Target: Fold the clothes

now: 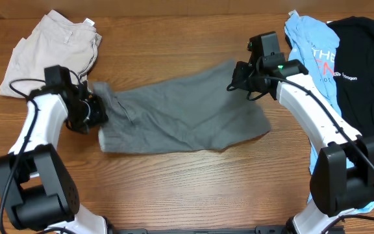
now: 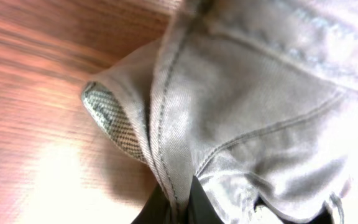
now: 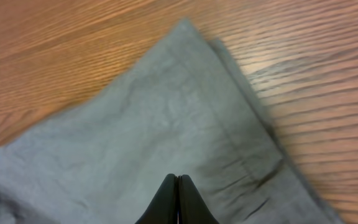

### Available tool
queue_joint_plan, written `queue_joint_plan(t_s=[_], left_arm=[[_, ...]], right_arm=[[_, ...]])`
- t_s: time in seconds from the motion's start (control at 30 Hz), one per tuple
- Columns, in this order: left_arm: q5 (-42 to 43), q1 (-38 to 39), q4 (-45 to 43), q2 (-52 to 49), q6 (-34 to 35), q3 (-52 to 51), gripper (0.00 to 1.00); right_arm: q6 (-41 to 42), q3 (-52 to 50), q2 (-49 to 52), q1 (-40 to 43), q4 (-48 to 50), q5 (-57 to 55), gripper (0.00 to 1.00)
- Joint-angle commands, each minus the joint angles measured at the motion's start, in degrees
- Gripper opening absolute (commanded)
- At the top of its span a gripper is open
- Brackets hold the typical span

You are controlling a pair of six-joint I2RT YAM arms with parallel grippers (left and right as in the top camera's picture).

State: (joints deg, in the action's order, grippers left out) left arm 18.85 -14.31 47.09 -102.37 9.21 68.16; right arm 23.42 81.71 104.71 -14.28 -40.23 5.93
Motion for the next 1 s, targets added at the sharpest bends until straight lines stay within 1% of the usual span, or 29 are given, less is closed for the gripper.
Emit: queue_joint_plan(t_s=[0.0, 0.1, 0.33, 0.5, 0.67, 0.8, 0.87, 0.97], left_arm=[[-4.5, -0.4, 7.3, 2.6, -4.8, 8.5, 0.04], [-4.5, -0.4, 11.1, 2.6, -6.1, 12.4, 0.04], [-4.5, -0.3, 18.2, 2.6, -9.0, 21.0, 0.04], [-8.0, -0.3, 21.7, 2.6, -10.0, 28.4, 0.04], [-10.3, -0.3, 22.5, 2.6, -10.4, 33.0, 0.04], [-9.7, 0.1, 21.9, 2.6, -10.3, 33.4, 0.04], [-9.9, 0.8, 21.9, 2.6, -10.3, 33.4, 0.04], [-9.7, 0.9, 21.9, 2.6, -10.3, 33.4, 0.04]], right_arm=[[2.0, -3.0, -0.9, 0.0, 2.2, 3.4, 0.04], [2.1, -4.6, 0.3, -0.1, 4.4, 5.7, 0.04], [2.1, -4.7, 5.0, -1.2, 4.5, 9.0, 0.04], [2.0, -4.7, 8.7, -3.2, 3.3, 10.2, 0.04], [1.9, -4.7, 9.9, -5.0, 2.2, 10.7, 0.04], [1.4, -4.7, 10.5, -5.3, 0.5, 11.0, 0.04], [-1.1, -3.7, 10.5, -5.3, 1.1, 16.2, 0.04], [-3.4, -1.7, 9.1, -5.3, 0.2, 20.2, 0.04]])
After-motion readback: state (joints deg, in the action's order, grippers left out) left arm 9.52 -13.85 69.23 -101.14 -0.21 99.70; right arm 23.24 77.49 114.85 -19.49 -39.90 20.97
